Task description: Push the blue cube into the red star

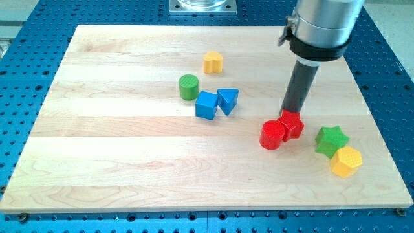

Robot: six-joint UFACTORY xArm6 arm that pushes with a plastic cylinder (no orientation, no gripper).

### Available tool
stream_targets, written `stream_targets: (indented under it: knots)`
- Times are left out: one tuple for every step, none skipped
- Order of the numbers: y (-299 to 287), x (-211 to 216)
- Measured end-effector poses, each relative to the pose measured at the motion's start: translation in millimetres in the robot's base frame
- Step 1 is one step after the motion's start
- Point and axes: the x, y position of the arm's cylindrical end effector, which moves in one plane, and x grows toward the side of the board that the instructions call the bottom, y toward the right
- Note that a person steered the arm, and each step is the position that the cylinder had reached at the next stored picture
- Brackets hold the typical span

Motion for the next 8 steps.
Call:
stream_targets:
  knots:
    - [-38, -27]
    - [-41, 14]
    - [6, 29]
    - [-35, 3]
    - [-73, 2]
    - [-56, 36]
    - [-10, 63]
    - [-68, 55]
